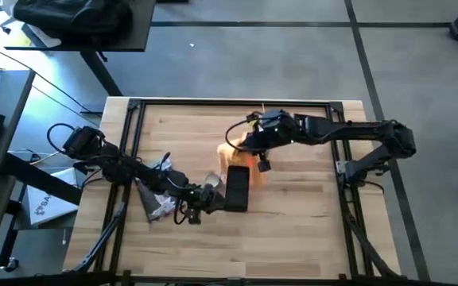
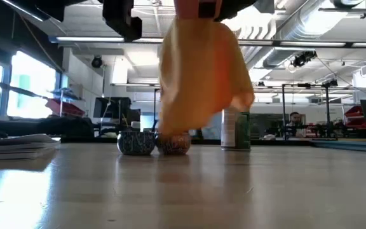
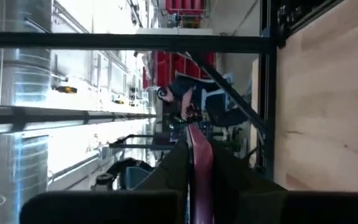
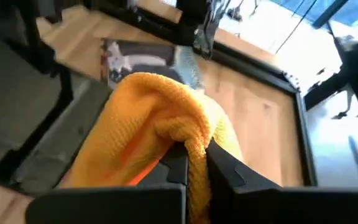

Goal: Apply microfiber cloth
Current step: Wipe the cellphone with the microfiber cloth

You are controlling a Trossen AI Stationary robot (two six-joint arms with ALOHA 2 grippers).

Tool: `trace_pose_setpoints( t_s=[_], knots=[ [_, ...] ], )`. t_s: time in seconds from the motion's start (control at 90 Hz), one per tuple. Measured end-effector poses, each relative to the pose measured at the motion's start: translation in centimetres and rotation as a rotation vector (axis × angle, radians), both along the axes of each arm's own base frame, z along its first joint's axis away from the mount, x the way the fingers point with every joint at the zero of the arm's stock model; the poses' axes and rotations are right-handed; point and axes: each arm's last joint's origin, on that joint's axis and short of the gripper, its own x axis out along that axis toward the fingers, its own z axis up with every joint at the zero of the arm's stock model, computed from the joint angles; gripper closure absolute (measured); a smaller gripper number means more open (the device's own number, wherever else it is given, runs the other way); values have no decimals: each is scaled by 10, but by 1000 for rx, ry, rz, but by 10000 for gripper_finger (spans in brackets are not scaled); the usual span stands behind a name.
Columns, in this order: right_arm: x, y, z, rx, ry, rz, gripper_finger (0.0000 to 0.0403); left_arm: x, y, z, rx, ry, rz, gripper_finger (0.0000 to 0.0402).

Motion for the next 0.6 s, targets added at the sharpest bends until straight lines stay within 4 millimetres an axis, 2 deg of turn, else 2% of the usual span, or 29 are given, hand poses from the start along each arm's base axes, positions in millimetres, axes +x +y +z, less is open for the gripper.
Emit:
trace_pose_setpoints(
  t_s=[0.156, 0.367, 0.6],
  knots=[
    [2, 15, 3, 32, -42, 113, 403, 0, 1, -1, -26, 20, 8, 389],
    [18, 31, -19, 57, 28, 159, 403, 2, 6, 0, -54, 22, -25, 389],
    [24, 36, -24, 190, 28, 309, 403, 10, 5, -2, -61, 36, -41, 389]
  ],
)
